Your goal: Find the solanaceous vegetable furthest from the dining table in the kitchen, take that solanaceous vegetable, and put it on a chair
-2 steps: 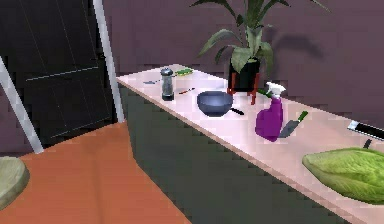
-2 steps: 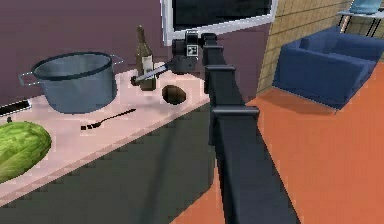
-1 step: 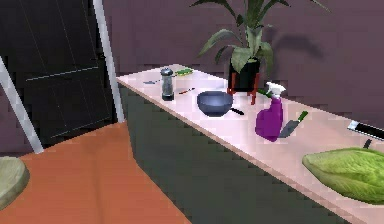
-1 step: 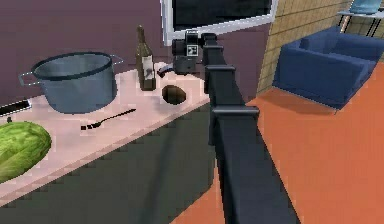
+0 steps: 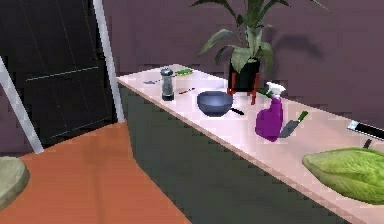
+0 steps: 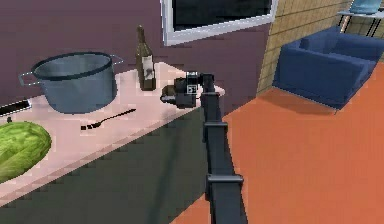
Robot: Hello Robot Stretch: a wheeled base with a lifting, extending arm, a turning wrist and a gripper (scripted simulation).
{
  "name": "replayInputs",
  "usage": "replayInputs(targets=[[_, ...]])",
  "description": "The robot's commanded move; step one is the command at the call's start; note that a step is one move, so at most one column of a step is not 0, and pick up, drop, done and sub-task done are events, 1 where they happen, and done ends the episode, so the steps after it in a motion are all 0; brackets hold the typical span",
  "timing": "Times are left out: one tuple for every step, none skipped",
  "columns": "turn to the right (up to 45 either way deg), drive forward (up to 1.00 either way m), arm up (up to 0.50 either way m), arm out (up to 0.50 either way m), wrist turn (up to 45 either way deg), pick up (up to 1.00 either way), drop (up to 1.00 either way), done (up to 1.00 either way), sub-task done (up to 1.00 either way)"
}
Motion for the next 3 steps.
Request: replayInputs(targets=[[0.0, 0.00, 0.00, 0.00, 0.0, 1.00, 0.00, 0.00, 0.00], [0.0, 0.00, 0.10, 0.00, 0.0, 0.00, 0.00, 0.00, 0.00], [0.0, 0.00, 0.02, 0.00, 0.0, 0.00, 0.00, 0.00, 0.00]])
